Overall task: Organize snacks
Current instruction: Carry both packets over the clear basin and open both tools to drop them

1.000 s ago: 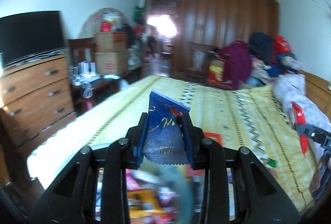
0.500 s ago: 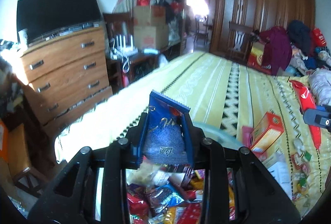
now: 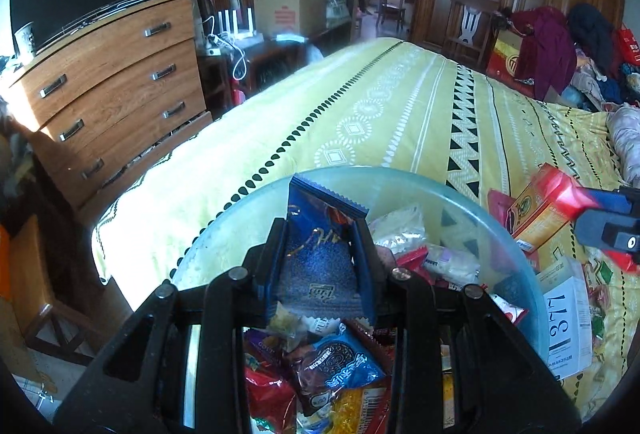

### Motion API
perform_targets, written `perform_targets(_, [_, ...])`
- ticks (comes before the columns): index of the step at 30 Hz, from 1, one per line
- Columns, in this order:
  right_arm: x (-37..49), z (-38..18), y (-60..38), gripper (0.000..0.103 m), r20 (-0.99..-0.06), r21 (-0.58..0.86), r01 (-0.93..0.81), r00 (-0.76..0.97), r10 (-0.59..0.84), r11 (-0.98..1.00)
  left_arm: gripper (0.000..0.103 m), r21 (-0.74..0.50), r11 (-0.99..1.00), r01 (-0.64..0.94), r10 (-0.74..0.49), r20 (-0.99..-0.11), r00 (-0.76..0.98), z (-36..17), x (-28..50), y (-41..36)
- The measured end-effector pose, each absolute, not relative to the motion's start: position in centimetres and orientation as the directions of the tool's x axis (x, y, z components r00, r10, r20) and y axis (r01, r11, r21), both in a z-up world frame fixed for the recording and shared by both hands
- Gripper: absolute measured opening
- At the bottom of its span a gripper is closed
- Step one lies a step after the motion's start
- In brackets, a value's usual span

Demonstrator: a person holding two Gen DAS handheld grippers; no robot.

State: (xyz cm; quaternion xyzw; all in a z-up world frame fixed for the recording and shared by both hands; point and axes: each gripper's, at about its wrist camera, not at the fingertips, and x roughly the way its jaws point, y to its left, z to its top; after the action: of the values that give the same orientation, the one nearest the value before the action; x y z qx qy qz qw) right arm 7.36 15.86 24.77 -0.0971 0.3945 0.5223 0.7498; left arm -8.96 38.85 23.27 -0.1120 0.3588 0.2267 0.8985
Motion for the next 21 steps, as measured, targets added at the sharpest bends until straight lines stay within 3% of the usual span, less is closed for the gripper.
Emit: perform_targets(21, [7.2,23.5,14.7,0.063,-0.676,0.318,-0.84,0.124,0.727,0.439,0.038,-0.024,0.866,-0.499,0.326,-0.729,0.602,21.4,-8.1,39.1])
